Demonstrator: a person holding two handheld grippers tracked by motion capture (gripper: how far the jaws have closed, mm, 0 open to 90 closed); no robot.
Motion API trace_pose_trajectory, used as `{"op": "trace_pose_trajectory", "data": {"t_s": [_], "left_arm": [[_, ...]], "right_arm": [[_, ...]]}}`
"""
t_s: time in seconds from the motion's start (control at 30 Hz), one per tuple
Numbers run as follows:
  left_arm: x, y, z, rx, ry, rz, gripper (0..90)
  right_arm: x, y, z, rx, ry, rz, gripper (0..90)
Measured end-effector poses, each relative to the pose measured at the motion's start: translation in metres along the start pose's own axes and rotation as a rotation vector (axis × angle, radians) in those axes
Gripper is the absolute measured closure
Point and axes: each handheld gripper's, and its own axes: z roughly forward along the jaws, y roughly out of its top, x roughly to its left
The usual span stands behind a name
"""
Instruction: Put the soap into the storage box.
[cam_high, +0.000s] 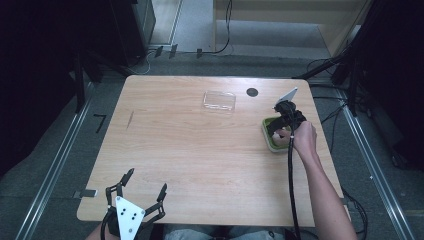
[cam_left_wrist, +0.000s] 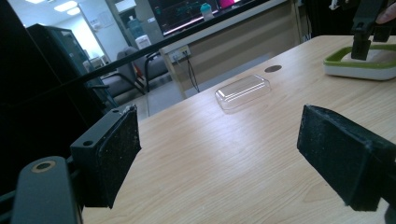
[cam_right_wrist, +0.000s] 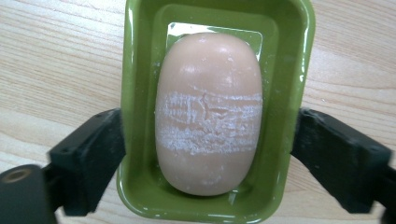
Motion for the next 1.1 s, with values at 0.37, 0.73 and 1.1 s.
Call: {"op": "trace_pose_trajectory", "data": {"t_s": [0.37, 0.73, 1.1], "left_arm": [[-0.002, 0.001, 0.004, -0.009, -0.014, 0.003, 13.8], [-0.002, 0.001, 0.004, -0.011, -0.012, -0.003, 13.8], [-0.002, 0.001, 0.004, -0.012, -0.015, 0.0, 13.8]], "right_arm": [[-0.003, -0.015, -0.014, -0.005, 0.013, -0.016, 4.8], [0.001, -0.037, -0.03, -0.006, 0.022, -0.062, 1.9], [0.016, -0.061, -0.042, 0.011, 0.002, -0.127, 1.5]]}}
